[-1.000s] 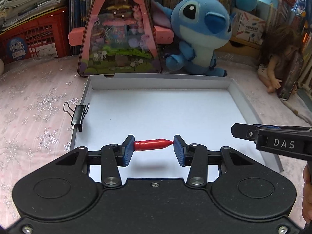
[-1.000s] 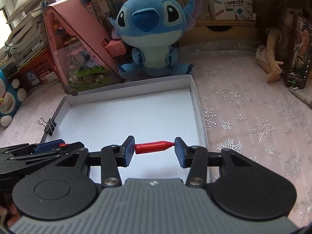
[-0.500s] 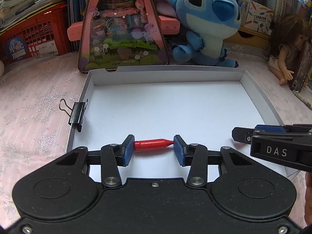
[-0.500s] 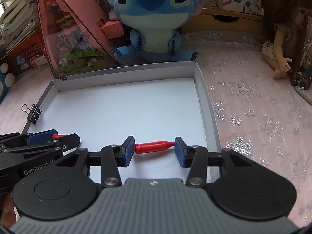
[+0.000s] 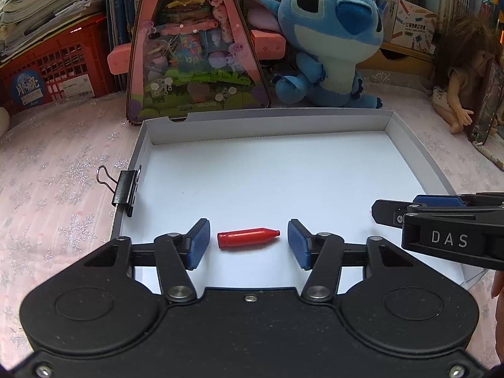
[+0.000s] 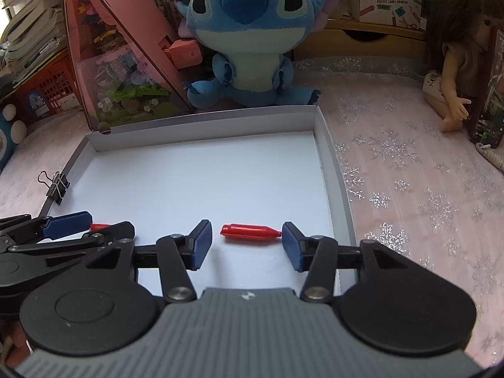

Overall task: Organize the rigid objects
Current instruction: 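Withdraw the left tool from the tray toward the black binder clip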

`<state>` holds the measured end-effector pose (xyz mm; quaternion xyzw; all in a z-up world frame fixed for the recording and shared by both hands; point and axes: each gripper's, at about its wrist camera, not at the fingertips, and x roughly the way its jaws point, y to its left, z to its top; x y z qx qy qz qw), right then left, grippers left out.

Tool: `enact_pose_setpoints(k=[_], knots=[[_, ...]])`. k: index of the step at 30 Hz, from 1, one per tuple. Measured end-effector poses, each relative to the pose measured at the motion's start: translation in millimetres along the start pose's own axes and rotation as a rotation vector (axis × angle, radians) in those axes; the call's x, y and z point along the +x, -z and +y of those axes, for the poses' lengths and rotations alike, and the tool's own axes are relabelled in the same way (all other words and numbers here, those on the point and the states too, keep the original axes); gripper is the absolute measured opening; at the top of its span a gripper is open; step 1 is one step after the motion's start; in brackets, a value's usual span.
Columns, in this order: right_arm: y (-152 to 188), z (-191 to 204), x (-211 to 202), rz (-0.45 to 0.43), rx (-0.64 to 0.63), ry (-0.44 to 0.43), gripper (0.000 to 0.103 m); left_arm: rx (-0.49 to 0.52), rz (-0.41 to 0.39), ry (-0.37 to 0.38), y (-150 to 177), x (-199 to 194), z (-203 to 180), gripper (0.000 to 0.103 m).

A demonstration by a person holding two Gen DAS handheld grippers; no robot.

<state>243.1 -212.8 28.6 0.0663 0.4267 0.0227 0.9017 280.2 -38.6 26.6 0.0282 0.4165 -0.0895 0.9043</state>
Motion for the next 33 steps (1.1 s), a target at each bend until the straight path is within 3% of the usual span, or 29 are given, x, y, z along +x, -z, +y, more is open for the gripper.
enact_pose_setpoints(k=[8,33], knots=[[4.1,0.8,-24.7,-0.07,-0.033,-0.015,0.077,0.049,-0.066,0.004,10.3,-29.1,-2.4,0.071],[59.5,-8.0,-106.4,-0.235,-0.115,-0.058,0.088,0.065,-0.215,0.122,78.5,-123.3,-3.6,0.078]])
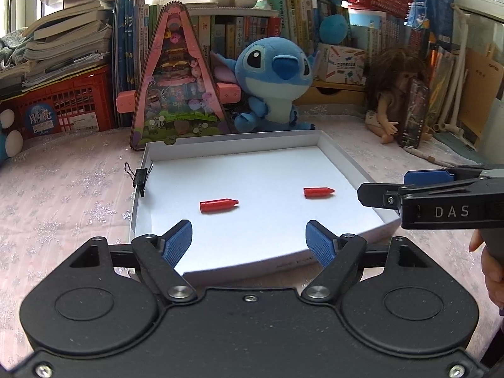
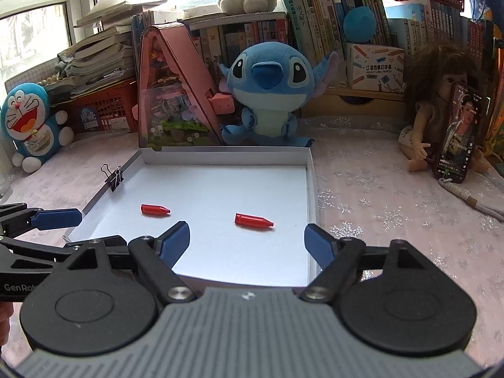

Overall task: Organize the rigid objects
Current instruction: 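Withdraw the left tool from the tray toward the black binder clip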

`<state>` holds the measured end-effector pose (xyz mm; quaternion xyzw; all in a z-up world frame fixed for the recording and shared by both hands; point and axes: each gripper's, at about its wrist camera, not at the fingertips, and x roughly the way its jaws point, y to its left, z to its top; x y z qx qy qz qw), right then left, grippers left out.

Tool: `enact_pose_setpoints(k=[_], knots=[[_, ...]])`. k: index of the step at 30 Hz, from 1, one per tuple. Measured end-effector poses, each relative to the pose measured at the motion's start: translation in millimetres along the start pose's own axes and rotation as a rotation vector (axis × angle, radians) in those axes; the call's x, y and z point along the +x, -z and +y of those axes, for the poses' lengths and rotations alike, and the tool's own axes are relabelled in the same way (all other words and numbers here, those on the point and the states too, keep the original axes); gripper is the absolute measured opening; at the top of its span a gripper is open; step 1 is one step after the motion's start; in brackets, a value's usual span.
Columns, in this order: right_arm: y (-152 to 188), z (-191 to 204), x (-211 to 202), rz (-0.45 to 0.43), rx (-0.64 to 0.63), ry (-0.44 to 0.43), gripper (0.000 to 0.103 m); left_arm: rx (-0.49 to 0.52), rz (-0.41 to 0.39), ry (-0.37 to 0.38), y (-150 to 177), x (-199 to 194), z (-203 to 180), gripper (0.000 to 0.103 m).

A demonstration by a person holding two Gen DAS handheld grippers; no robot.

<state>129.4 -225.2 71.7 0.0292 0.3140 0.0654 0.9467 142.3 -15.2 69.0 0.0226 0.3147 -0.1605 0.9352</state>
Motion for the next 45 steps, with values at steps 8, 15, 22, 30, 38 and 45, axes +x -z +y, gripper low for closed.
enact_pose_setpoints(k=[8,15,22,30,38,45], knots=[[17.5,-2.8,-24.4,-0.038,-0.01,-0.01,0.091,0.032,-0.043,0.027,22.0,-28.5,-11.2,0.08],[33.5,-1.3,-41.1,-0.063,-0.021,-0.007,0.092,0.049,-0.063,0.029,40.0,-44.5,-15.8,0.08],[50.9,2.1,-52.8,-0.077,-0.045,0.0,0.093,0.064,-0.072,0.032,58.4,-59.2,-18.8,0.081],[74.3,7.6,-64.0,-0.1,-0.081,0.009,0.095,0.076,-0.083,0.029,78.5,-71.6,-20.0,0.082],[99.2,11.4,-75.4,-0.128,-0.112,0.022,0.097,0.07,-0.088,0.028,97.2,-79.6,-19.4,0.083],[120.9,16.0,-79.3,-0.123,-0.138,0.03,0.097,0.056,-0.074,0.042,113.2,-82.1,-20.8,0.083]])
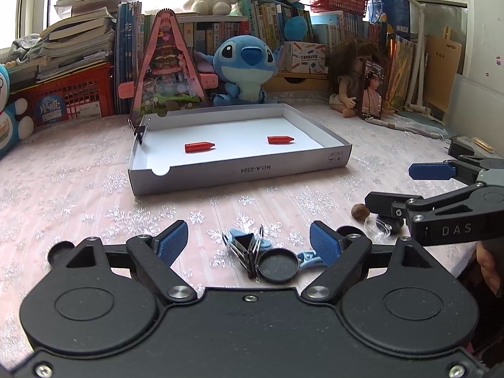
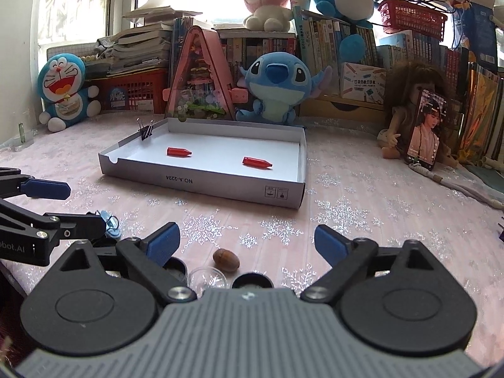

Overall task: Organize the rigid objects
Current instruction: 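Withdraw the left tool from the tray toward the black binder clip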

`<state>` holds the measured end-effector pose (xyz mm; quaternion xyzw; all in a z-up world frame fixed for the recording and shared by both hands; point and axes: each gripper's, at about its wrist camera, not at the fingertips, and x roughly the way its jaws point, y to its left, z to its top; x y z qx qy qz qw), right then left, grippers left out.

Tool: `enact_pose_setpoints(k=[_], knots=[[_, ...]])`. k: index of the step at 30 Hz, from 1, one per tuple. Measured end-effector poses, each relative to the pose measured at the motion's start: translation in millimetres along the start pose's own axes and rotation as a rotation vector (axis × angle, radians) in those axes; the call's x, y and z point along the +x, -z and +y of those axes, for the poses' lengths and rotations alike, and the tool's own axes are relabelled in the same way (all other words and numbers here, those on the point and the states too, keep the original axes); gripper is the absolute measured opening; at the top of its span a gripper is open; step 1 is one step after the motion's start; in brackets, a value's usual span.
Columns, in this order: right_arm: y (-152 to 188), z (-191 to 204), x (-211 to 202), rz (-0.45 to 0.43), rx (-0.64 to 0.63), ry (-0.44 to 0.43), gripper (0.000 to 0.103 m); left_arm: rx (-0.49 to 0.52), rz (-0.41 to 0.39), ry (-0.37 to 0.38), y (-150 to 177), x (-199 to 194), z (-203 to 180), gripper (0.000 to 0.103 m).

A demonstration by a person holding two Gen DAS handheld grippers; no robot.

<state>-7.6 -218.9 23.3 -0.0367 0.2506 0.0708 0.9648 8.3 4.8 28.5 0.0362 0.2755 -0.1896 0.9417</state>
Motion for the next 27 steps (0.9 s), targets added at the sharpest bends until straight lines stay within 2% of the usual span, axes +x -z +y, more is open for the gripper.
enact_pose_setpoints(k=[6,10,14,21,27], knots=[[11.8,5.1,-1.2,0.011,-0.023,0.008,0.097,-0.003,0.001,-0.005,8.7,-2.5,-1.6,0.079],[16.9,4.2,-2.3,0.015,-0.021,0.012,0.097,-0.037,-0.006,-0.029,9.5,-2.8,2.5,0.071],[19.4,1.6,-3.9,0.015,-0.011,0.019,0.097,-0.081,-0.009,-0.06,6.0,-0.2,12.9,0.059],[22.5,-3.6,-3.1,0.024,0.0,0.036,0.097,-0.096,0.008,-0.14,8.4,5.1,28.7,0.057],[25.2,-3.3,-3.2,0.027,-0.006,0.041,0.097,-0.09,0.01,-0.163,13.3,3.1,34.4,0.056]])
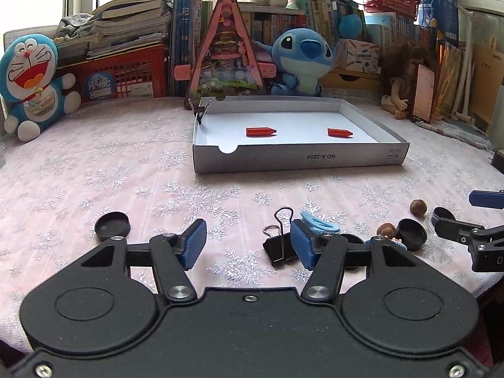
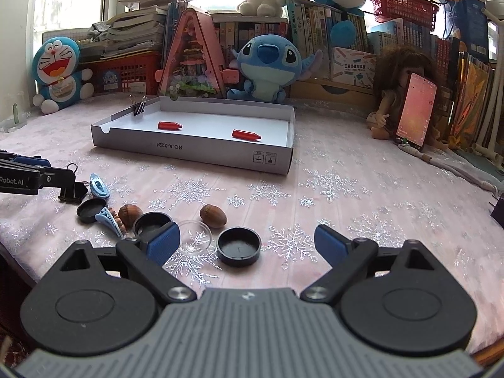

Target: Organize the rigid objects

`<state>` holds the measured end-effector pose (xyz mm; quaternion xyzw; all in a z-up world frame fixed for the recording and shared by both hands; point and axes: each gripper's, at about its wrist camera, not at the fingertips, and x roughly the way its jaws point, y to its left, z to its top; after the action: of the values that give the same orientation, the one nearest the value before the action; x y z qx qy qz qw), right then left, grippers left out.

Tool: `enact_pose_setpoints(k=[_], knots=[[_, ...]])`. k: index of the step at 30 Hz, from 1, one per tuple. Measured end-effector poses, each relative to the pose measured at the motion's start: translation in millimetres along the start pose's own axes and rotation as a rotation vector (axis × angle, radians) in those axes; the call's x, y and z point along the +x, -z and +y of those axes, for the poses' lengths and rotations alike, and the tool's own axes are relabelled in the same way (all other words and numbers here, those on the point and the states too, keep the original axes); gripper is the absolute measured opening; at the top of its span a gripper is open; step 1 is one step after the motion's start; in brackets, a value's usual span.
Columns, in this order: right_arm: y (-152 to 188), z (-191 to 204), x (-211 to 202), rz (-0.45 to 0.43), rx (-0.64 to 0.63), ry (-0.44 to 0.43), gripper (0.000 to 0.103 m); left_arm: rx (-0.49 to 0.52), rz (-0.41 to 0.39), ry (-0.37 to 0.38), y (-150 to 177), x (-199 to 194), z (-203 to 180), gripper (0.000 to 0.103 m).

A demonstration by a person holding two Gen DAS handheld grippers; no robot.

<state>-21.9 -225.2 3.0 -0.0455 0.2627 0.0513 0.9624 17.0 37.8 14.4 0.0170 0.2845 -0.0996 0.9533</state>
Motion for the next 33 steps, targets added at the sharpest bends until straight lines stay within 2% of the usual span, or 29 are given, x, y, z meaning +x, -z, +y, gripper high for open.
enact_pose_setpoints(k=[6,14,17,23,33], knots=[[2.4,2.0,-0.5,-0.01,-0.006,0.01,0.096,0.008,-0.009,0.022,3.2,-9.2,-8.6,0.056],[4.7,2.8,-8.3,-0.073,0.002,0.047,0.095,-0.002,-0.003,0.012,7.9,-2.3,-29.5,0.056],[3.7,0.8,-13.3,-0.102,0.003,0.078,0.095,0.002,-0.002,-0.004,8.8,1.1,-33.2,0.05],[8.1,-6.8,-10.9,-0.07,0.01,0.134,0.095,-0.004,0.022,-0.007,11.3,6.5,-30.6,0.041],[13.1,0.2,-6.1,-0.048,-0.022,0.133,0.095,0.019,0.026,-0.041,13.2,7.1,-25.2,0.043]])
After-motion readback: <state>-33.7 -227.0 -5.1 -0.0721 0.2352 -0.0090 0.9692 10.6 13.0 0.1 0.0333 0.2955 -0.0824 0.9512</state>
